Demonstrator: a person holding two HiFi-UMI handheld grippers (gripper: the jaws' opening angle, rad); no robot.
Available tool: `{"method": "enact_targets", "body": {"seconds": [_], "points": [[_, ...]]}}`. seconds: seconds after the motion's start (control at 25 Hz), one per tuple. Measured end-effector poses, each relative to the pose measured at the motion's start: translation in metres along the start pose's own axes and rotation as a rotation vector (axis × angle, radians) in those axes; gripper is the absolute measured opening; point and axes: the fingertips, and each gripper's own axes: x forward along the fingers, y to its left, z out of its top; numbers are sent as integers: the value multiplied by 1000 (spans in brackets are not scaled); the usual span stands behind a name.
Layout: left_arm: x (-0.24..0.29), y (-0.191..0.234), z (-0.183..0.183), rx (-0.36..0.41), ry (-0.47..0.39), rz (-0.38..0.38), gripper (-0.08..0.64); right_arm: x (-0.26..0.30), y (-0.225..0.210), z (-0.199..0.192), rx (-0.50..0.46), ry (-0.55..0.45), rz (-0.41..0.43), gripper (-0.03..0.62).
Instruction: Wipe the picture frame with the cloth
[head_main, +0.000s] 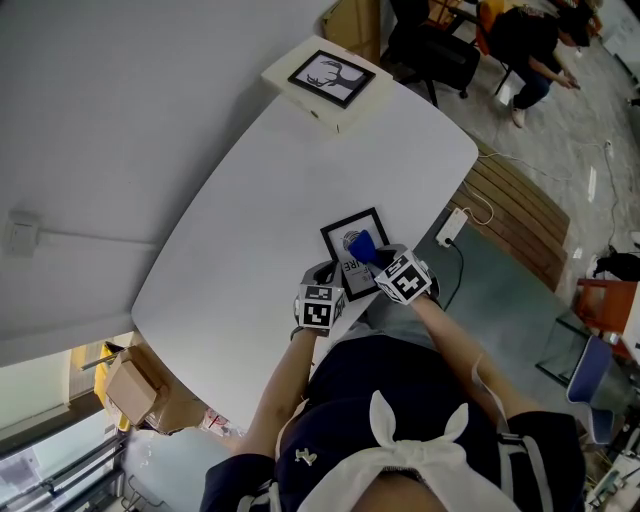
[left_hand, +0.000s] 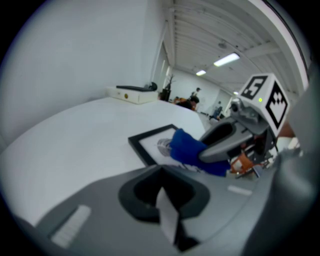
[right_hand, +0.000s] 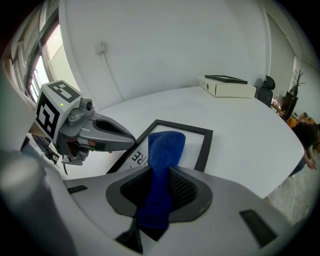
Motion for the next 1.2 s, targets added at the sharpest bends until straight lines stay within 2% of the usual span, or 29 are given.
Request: {"method": "enact_targets", "body": {"seconds": [0.88,1.2], "points": [[-1,-2,0,-7,5,-10,5,15,35,10,-38,0,81,92],[-1,-2,1,-11,1,-11,5,19,44,14,-41,-14,139,92]]}}
